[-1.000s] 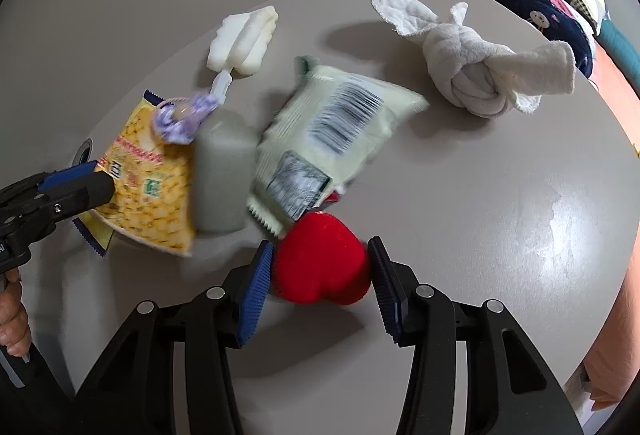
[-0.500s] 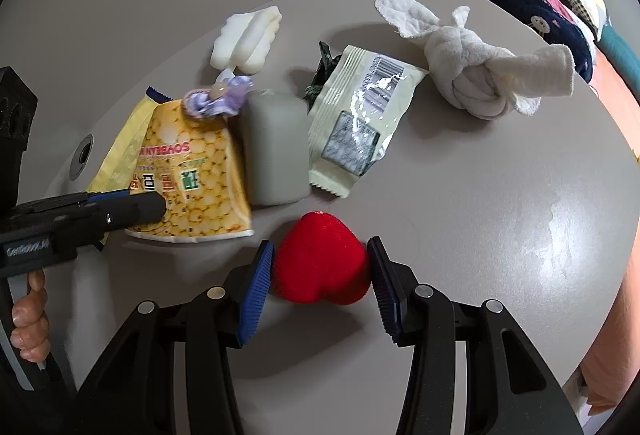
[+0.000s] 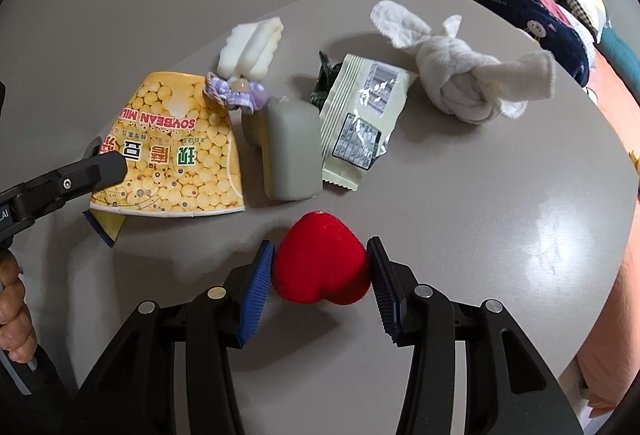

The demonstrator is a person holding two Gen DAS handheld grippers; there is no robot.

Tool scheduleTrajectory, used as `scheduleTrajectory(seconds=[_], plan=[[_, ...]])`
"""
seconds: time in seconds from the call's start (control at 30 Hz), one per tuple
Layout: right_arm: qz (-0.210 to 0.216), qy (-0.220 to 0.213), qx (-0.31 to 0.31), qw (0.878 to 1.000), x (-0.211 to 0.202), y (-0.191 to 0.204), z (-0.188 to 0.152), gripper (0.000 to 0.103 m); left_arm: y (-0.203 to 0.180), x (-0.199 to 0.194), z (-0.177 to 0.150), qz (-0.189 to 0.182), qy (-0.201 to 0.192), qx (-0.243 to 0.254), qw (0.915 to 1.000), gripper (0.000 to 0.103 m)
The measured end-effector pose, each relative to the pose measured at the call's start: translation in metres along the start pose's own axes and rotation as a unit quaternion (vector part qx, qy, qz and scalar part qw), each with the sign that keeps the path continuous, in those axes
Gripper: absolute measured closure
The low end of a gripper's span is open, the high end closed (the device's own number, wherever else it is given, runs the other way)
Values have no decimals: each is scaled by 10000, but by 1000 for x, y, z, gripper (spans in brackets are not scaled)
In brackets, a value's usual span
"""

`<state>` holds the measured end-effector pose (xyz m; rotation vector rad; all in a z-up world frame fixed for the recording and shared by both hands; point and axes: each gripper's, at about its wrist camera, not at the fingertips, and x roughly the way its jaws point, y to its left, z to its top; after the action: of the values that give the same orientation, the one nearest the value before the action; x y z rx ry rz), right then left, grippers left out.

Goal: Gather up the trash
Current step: 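Grasp the yellow soybean milk bag with the left tool while the right tool grasps the red heart plush, then carry the snack bag and red plush in both tools over the black bin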

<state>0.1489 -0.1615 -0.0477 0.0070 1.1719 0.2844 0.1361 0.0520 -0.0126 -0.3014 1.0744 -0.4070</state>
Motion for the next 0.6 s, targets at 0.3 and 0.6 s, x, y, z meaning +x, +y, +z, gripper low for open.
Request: scheduleTrajectory(seconds=[0.3,0.6], plan=[[37,-248,165,9996,-31,-29,-4,54,-31,-21,2,123,-435,159,9989,96],[-56,-492,413,9979,-64,-74,-13,54,-85,-14,6,29,-461,485,9978,96]])
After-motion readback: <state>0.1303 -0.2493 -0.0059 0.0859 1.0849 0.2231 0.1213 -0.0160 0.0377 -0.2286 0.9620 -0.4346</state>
